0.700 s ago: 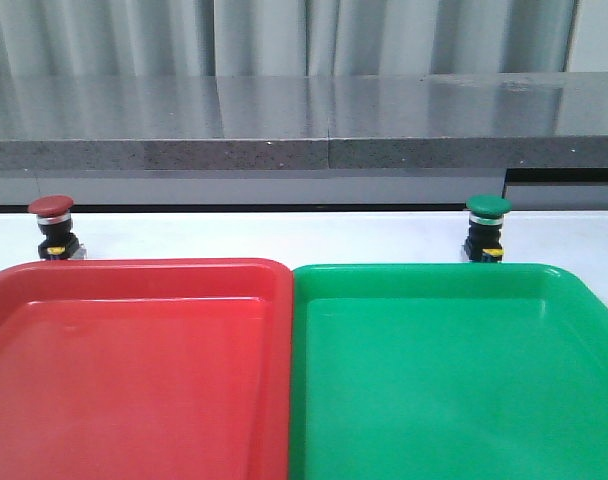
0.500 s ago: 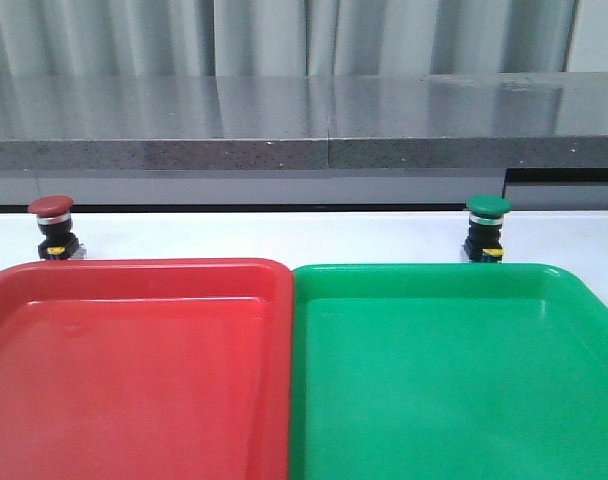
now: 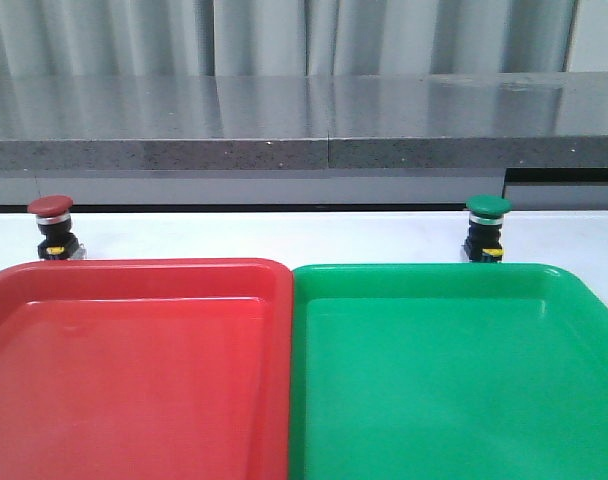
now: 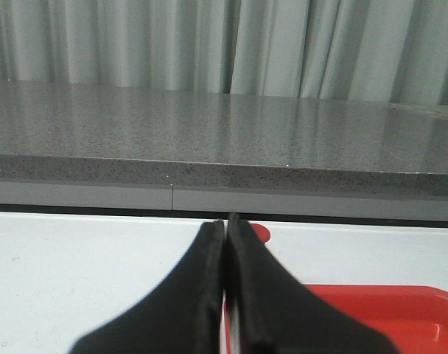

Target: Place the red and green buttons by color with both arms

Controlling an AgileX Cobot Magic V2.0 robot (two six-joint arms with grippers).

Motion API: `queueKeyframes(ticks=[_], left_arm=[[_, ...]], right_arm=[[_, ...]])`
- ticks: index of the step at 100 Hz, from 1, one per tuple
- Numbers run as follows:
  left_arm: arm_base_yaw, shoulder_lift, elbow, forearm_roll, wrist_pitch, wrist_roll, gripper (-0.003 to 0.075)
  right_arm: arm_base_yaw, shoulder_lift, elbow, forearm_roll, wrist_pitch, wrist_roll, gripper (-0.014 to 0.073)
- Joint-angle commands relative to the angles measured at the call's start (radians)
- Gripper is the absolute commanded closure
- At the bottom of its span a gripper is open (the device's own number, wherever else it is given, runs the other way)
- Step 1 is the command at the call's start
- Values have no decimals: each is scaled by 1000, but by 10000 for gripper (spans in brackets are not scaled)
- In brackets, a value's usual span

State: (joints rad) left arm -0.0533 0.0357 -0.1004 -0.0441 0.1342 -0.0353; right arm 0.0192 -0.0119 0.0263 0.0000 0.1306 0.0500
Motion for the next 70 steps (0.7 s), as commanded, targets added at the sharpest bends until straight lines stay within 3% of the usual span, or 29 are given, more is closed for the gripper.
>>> queueKeyframes(ticks=[1,40,70], left_arm=[[0,82,-110,-17,-1,-10,739],[0,488,-539,-24,436,-10,739],[0,637,-636,-25,485,-10,740]], right_arm=[[-7,-18,-13,-7,-85,-4,703],[-7,-18,-13,-7,-85,-4,703],[-7,-18,-13,-7,-85,-4,703]])
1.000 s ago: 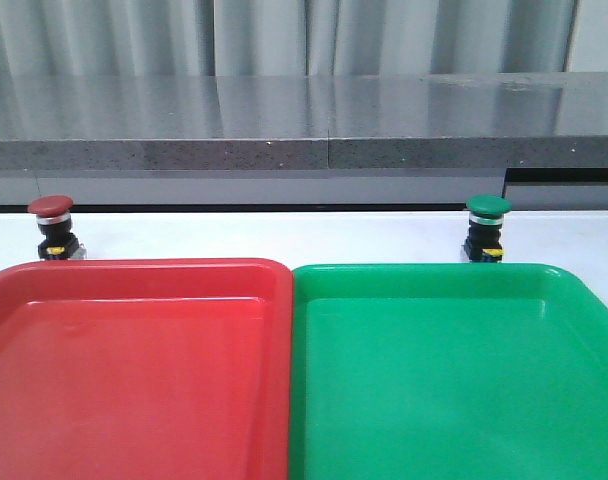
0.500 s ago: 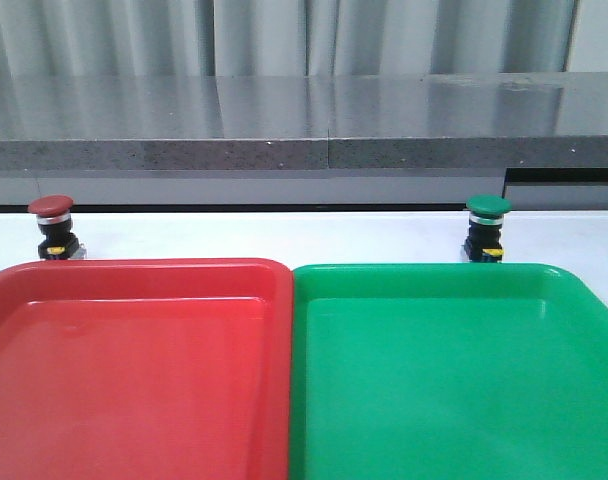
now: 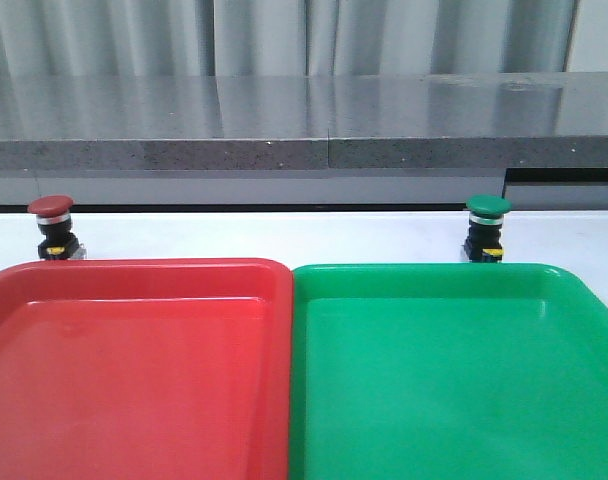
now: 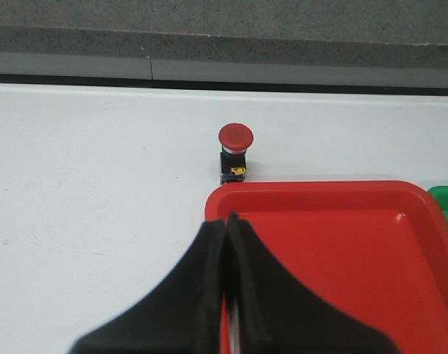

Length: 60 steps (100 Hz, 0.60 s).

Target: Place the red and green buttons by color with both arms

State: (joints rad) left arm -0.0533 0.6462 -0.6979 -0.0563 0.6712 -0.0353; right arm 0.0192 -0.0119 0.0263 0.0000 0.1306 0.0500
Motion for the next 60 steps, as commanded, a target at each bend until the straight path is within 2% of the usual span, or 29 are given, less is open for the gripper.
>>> queueKeyframes(ticks=[1,24,33,38,45,60], left_arm=[[0,27,-39,-13,-52,-10,739],[0,37,-39,-13,-43,-10,737],[0,37,-39,-13,-26,-10,694],[0,37,-39,-13,-17,-10,637],[0,37,-39,-13,0,-10,519],[0,37,-39,-5,18,-1,176]], right_arm=[[-7,-18,-13,-7,-85,-4,703],[-7,-18,-13,-7,-85,-4,703],[-7,-18,-13,-7,-85,-4,703],[-7,-18,-13,-7,-85,-4,703],[-7,-18,-13,-7,-85,-4,703],[-7,-18,-13,-7,-85,-4,703]])
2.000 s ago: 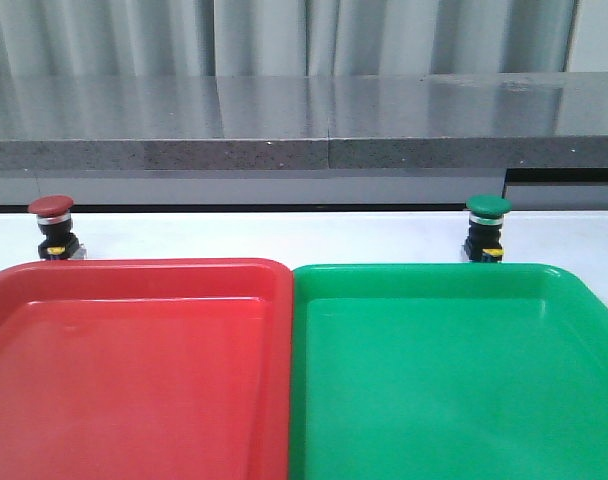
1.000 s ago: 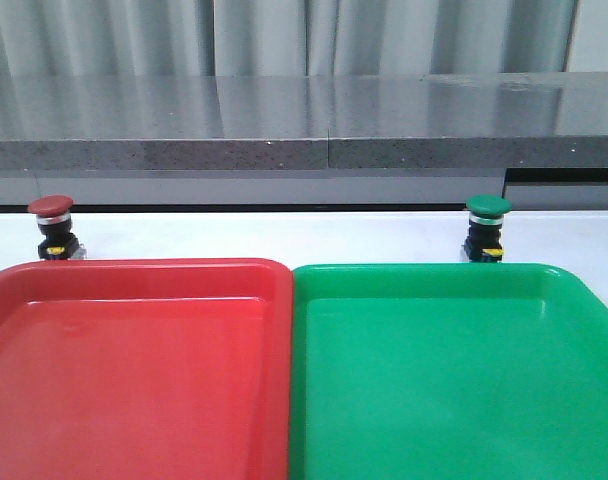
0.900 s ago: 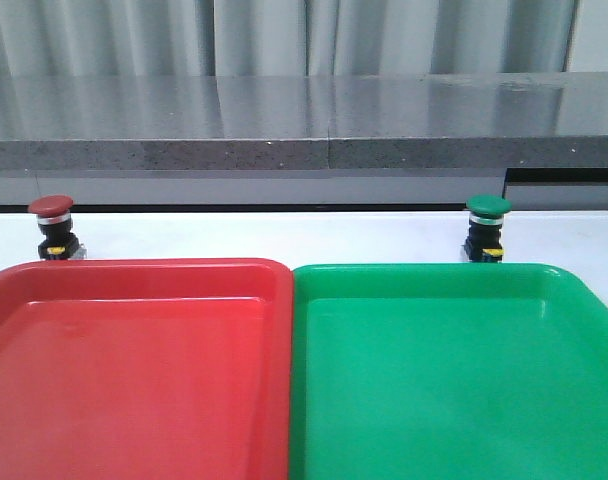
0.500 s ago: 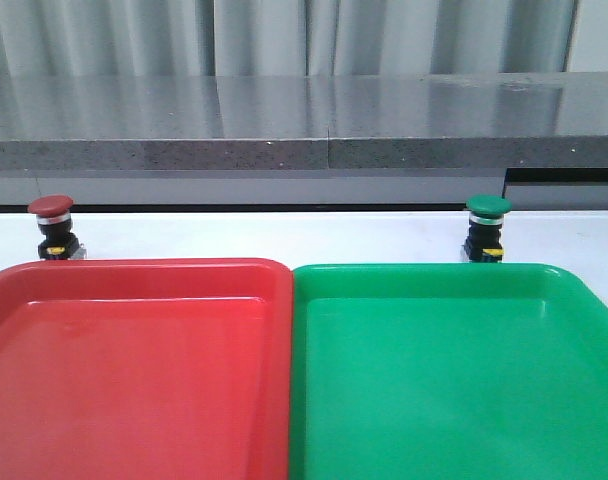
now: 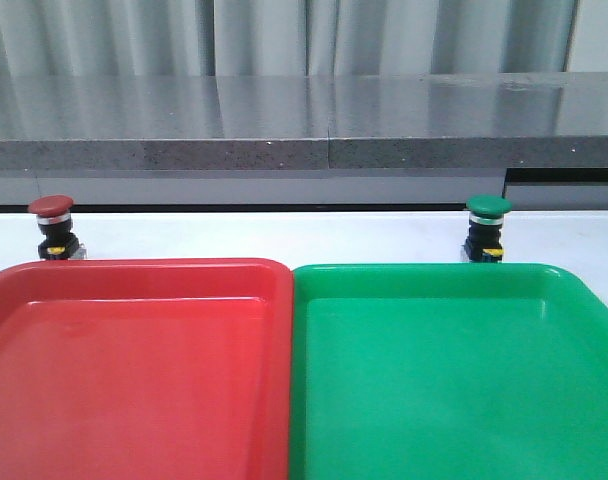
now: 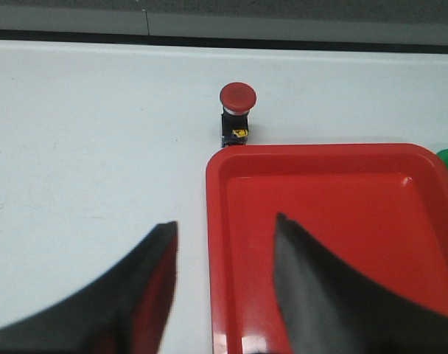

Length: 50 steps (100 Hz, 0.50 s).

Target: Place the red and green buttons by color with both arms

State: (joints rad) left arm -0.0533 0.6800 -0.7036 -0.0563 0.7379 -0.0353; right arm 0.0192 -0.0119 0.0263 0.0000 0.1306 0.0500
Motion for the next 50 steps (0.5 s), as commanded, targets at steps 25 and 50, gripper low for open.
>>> queueKeyframes(ticks=[25,50], left_arm=[[0,4,-33,-1,-82,-1,45],[0,26,-39,-41,-161,-1,115]], right_arm=[[-7,-18,-13,-7,-85,-4,703],[-7,-18,-13,-7,-85,-4,703]])
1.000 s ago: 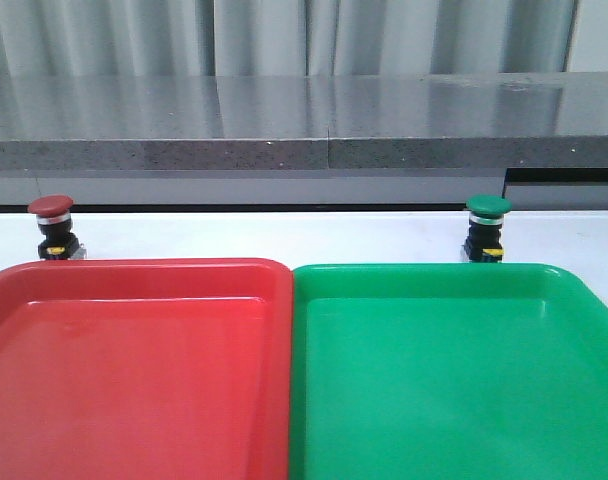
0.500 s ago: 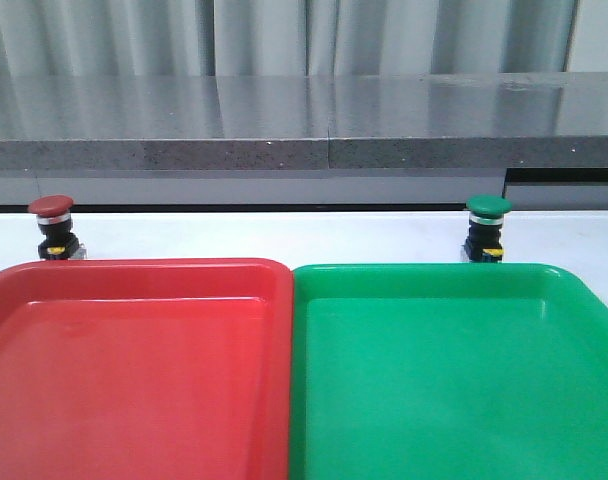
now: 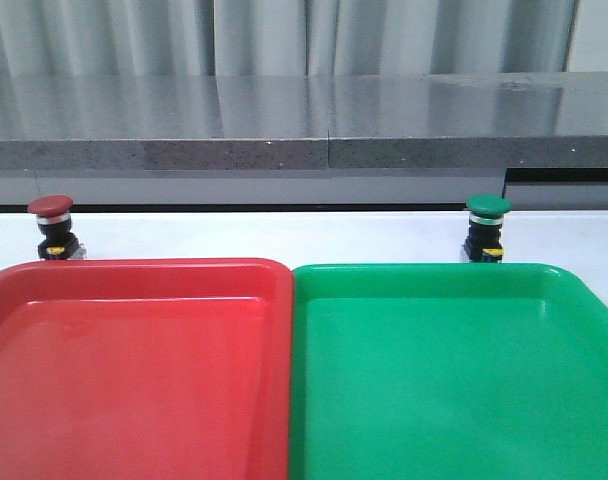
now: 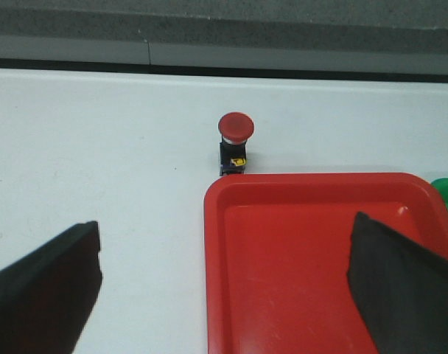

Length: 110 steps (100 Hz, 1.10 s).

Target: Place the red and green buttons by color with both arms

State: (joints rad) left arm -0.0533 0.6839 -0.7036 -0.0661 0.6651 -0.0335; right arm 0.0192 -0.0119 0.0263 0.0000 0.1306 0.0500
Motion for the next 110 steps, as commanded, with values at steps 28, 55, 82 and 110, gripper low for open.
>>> queueKeyframes(ticks=[28,55,82,110], left_arm=[[-35,255,-132,-90,-74,-1,134],[-104,550,-292,-82,-118,7,134],[-104,803,-468,-78,-119,7,134],[-104,973,-583,-45,-120,7,134]], right_arm=[[-7,-18,-13,-7,-85,-4,703],[-7,-18,-13,-7,-85,-4,703],[-7,-18,-13,-7,-85,-4,703],[-7,-18,-13,-7,-85,-4,703]])
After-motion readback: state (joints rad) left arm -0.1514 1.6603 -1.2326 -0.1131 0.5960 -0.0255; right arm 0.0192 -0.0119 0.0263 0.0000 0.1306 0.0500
